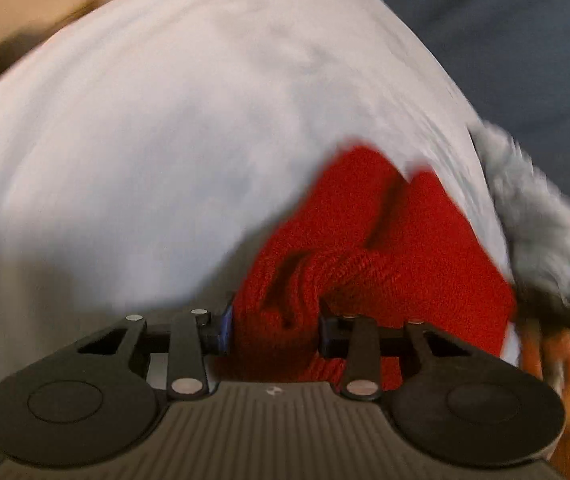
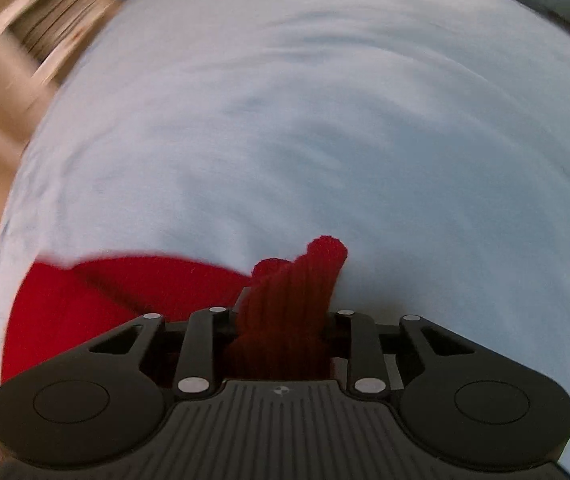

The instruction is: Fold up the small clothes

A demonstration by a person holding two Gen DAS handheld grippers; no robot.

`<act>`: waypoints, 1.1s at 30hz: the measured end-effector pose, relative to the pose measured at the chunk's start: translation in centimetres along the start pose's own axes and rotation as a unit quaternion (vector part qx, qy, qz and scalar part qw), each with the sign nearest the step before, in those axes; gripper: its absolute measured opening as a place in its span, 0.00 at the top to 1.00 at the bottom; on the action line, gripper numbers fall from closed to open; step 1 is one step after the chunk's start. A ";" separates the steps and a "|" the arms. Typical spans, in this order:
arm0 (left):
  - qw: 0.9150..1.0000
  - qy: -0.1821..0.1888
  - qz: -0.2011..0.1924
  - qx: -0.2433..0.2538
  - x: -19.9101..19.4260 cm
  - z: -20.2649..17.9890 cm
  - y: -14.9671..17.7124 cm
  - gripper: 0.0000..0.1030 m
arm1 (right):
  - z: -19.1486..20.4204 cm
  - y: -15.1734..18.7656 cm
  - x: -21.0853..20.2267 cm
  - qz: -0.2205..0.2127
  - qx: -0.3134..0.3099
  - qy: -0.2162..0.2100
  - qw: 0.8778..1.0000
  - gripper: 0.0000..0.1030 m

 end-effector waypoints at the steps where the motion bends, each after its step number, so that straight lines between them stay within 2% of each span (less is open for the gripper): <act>1: 0.999 0.009 0.015 0.031 1.5 -1.2 -2.5 0.60 | -2.7 2.7 -1.8 -0.009 0.056 0.003 0.998 0.72; 3: 0.993 0.018 0.050 0.103 5.0 -4.9 -6.6 0.60 | -6.4 8.8 -4.8 -0.034 0.167 -0.007 0.985 0.72; 5: 0.985 0.005 0.067 0.161 7.5 -8.3 -8.4 0.59 | -7.8 15.3 -6.9 -0.071 0.270 -0.032 0.960 0.71; 7: 0.974 -0.030 0.066 0.212 8.5 -10.7 -8.7 0.55 | -7.3 19.2 -8.2 -0.114 0.311 -0.041 0.942 0.68; 8: 0.971 -0.046 0.061 0.225 8.3 -11.1 -8.4 0.48 | -7.0 19.8 -8.4 -0.129 0.314 -0.038 0.940 0.64; 10: 0.969 -0.081 0.037 0.231 6.7 -10.4 -8.1 0.28 | -6.8 19.2 -8.4 -0.138 0.288 -0.022 0.947 0.60; 11: 0.969 -0.099 0.016 0.227 5.5 -9.7 -8.2 0.13 | -7.0 18.6 -8.6 -0.132 0.272 -0.013 0.953 0.56; 12: 0.968 -0.114 -0.008 0.222 4.2 -9.1 -8.6 0.07 | -7.3 18.1 -8.9 -0.127 0.257 -0.001 0.958 0.53; 13: 0.967 -0.133 -0.034 0.214 2.3 -8.2 -8.7 0.06 | -7.5 17.6 -9.8 -0.126 0.237 0.019 0.963 0.51; 15: 0.965 -0.157 -0.065 0.201 -1.5 -6.8 -7.9 0.06 | -7.3 17.2 -12.1 -0.160 0.186 0.053 0.968 0.37; 17: 0.960 -0.167 -0.095 0.205 -6.0 -6.4 -5.4 0.05 | -5.8 17.1 -15.8 -0.193 0.096 0.076 0.974 0.28; 18: 0.957 -0.166 -0.107 0.214 -7.8 -6.6 -3.9 0.00 | -4.8 17.2 -17.2 -0.200 0.059 0.072 0.975 0.22; 20: 0.949 -0.170 -0.123 0.235 -11.6 -7.4 0.7 0.00 | -2.0 18.4 -20.4 -0.202 -0.026 0.051 0.978 0.16; 22: 0.945 -0.190 -0.115 0.239 -13.5 -8.0 5.2 0.00 | 0.4 20.4 -22.6 -0.193 -0.081 0.045 0.977 0.15; 24: 0.947 -0.196 -0.108 0.231 -15.1 -8.6 9.6 0.00 | 1.7 22.2 -24.1 -0.190 -0.097 0.053 0.976 0.12; 26: 0.948 -0.185 -0.107 0.237 -16.9 -9.2 13.9 0.00 | 2.6 24.4 -25.5 -0.195 -0.093 0.072 0.974 0.11; 30: 0.960 -0.150 -0.103 0.213 -19.4 -9.4 19.3 0.00 | 4.3 28.2 -27.4 -0.198 -0.112 0.069 0.971 0.11; 31: 0.959 -0.150 -0.102 0.216 -19.8 -9.3 20.2 0.00 | 4.9 28.8 -27.8 -0.200 -0.120 0.068 0.970 0.11; 33: 0.953 -0.159 -0.106 0.236 -20.8 -9.5 21.6 0.00 | 6.0 29.9 -28.7 -0.206 -0.133 0.067 0.967 0.11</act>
Point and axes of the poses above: each gripper's, at about its wrist camera, not at the fingertips, and x roughly the way its jaws point, z to its left, y to its underside, the point moved 7 cm from there along x, roughly the way its jaws point, and after that the axes turned 2 degrees about -z, right-handed, at the moved point
